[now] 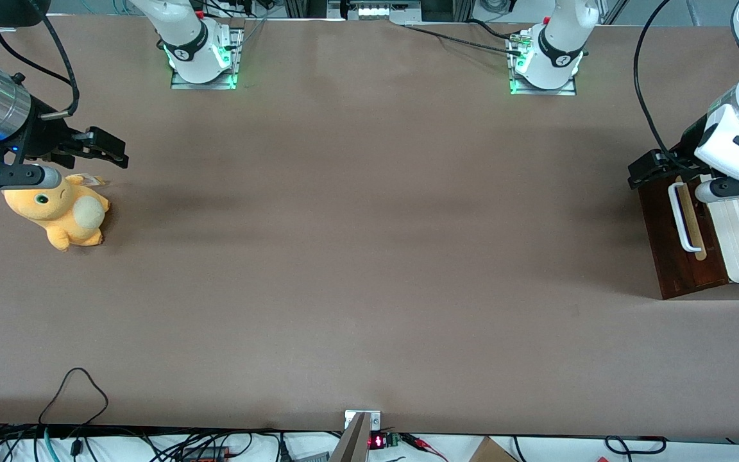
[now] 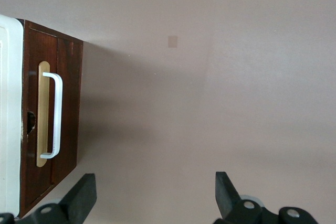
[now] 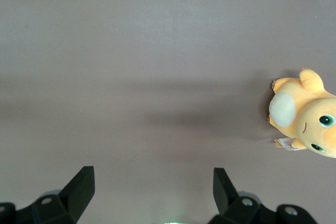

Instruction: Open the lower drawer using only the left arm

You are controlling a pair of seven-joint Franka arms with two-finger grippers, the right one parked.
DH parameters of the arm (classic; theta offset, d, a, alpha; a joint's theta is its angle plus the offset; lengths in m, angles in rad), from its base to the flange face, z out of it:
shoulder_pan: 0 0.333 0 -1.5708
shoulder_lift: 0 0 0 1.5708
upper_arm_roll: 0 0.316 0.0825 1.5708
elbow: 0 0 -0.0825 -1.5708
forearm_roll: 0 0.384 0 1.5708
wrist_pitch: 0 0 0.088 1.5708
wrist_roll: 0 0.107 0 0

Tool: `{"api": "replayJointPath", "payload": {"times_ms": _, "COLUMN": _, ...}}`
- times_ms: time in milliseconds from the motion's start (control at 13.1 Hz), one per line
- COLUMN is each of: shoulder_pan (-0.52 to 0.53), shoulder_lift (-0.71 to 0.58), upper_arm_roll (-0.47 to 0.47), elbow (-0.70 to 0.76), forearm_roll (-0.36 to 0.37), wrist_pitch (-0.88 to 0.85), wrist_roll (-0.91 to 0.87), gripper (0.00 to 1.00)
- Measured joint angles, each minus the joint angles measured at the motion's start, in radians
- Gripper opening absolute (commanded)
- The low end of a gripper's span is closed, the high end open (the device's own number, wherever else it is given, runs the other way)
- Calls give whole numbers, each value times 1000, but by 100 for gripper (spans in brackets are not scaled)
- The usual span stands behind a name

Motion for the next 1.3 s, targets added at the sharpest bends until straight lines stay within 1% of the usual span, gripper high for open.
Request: {"api": "replayJointPath", "payload": {"times_ms": 1298, "shoulder_pan": 0, "shoulder_lift": 13, "upper_arm_roll": -11, "elbow": 21, "forearm_roll": 0, "wrist_pitch": -71, "wrist_roll": 23, "gripper": 100}}
